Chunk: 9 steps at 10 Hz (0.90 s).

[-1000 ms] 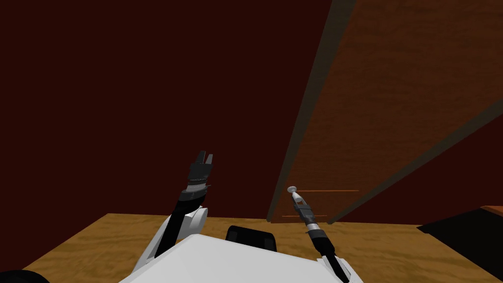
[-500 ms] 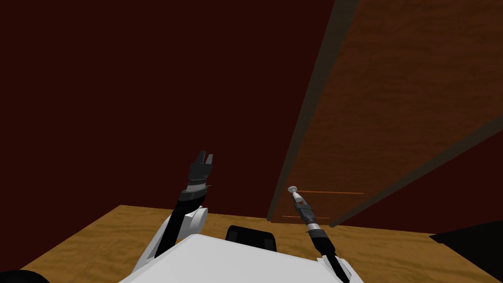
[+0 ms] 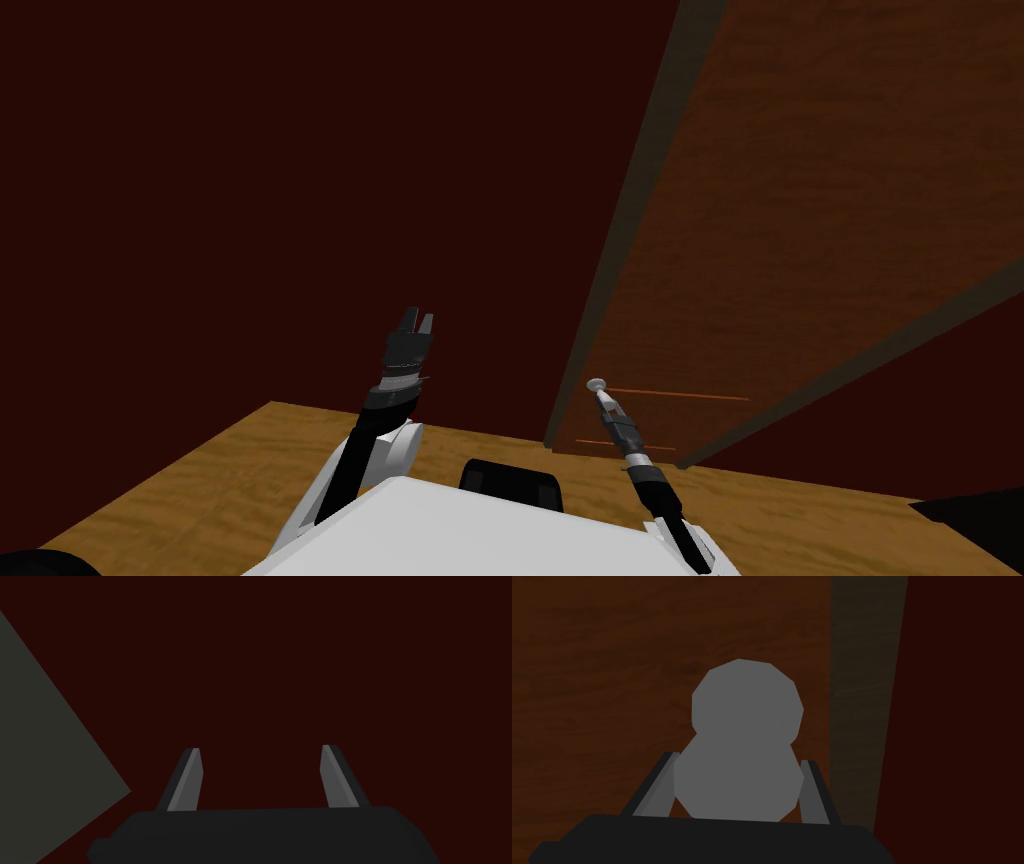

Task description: Pull the door open

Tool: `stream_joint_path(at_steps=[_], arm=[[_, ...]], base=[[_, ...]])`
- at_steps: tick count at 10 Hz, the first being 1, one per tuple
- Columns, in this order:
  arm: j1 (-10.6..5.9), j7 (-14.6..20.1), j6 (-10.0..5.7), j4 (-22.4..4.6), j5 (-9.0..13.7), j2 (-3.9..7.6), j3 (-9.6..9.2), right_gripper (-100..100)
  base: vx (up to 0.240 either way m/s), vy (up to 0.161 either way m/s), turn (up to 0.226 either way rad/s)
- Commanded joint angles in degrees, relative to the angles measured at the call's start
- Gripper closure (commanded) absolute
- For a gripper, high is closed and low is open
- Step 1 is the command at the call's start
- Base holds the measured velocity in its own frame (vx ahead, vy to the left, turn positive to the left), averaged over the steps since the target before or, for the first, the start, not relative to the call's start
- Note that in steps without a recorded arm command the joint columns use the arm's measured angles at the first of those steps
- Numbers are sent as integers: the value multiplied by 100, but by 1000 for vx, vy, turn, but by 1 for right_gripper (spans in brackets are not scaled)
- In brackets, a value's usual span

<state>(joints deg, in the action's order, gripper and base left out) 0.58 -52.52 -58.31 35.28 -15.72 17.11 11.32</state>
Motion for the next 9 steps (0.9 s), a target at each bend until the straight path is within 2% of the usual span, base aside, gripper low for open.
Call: stream_joint_path(at_steps=[1, 9], arm=[[1, 248, 2, 1, 95, -9, -39, 100], [8, 1410, 87, 64, 581, 4, -195, 100]], base=[[-53, -39, 88], [-52, -32, 91]])
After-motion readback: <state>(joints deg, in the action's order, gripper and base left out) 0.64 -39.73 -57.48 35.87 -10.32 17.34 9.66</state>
